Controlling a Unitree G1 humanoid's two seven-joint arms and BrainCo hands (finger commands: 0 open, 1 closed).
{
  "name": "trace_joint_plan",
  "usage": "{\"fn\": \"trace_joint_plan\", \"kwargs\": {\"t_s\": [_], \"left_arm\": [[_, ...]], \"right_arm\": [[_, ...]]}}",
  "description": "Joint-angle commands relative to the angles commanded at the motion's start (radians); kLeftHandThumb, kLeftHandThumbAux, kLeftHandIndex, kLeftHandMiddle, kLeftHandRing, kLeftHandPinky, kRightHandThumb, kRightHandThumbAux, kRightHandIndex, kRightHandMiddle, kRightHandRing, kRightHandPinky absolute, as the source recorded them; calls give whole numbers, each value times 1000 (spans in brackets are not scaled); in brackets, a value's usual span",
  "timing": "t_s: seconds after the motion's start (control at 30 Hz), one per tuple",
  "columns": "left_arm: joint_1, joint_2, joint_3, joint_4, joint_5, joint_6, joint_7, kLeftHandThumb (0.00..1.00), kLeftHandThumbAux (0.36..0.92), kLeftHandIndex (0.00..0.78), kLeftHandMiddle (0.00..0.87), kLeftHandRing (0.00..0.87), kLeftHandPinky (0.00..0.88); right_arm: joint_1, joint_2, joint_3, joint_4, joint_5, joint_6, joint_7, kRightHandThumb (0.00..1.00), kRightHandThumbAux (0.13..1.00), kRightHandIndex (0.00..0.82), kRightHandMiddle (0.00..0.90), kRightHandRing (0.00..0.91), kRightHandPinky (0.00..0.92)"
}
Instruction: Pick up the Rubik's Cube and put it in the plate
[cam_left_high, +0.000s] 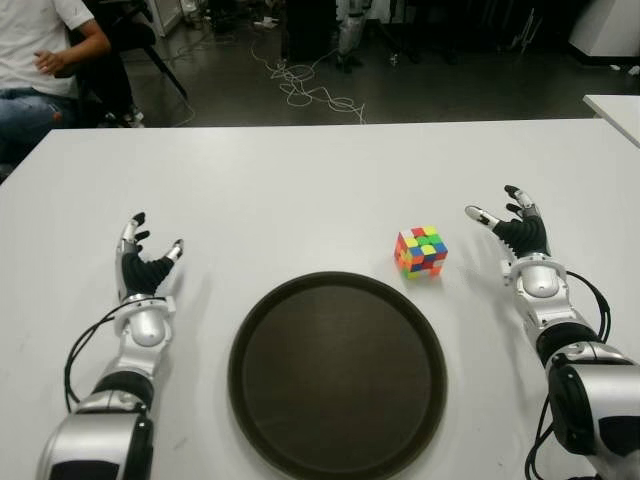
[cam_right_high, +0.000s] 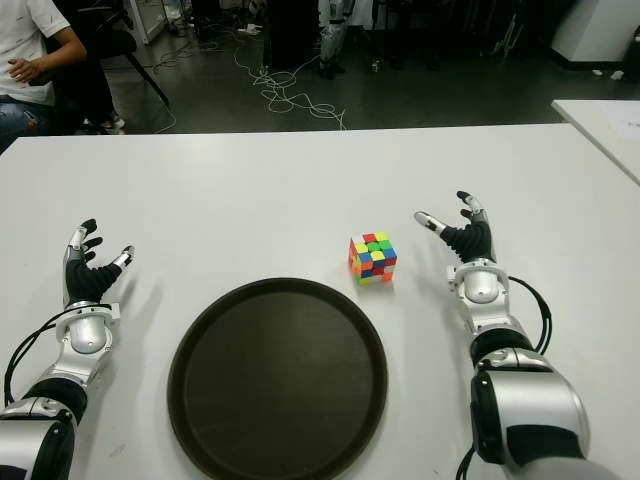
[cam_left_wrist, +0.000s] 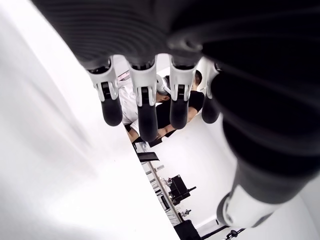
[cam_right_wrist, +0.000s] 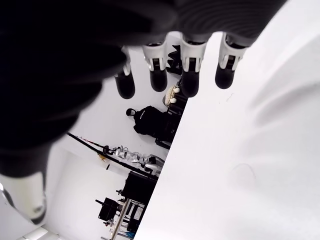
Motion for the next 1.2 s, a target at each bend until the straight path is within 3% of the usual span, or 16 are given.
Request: {"fn": "trace_joint_plan", "kwargs": {"t_s": [0.4,0.8,1.2], "left_arm": [[-2,-3,8,0,-12,17,-14,0,768,126,142,135,99],[-2,-5,7,-3,-12,20,-10,0,769,124,142,142,120],[-2,-5,6,-4,-9,18,-4,0,784,131,152,147,106]], "right_arm": [[0,3,-12,1,15,1,11,0,622,116,73,66,77],[-5,6,-29,2,28,21,18,0,670,97,82,89,95],[-6,3,-20,2,17,30,8,0,660,109,73,82,93]]}}
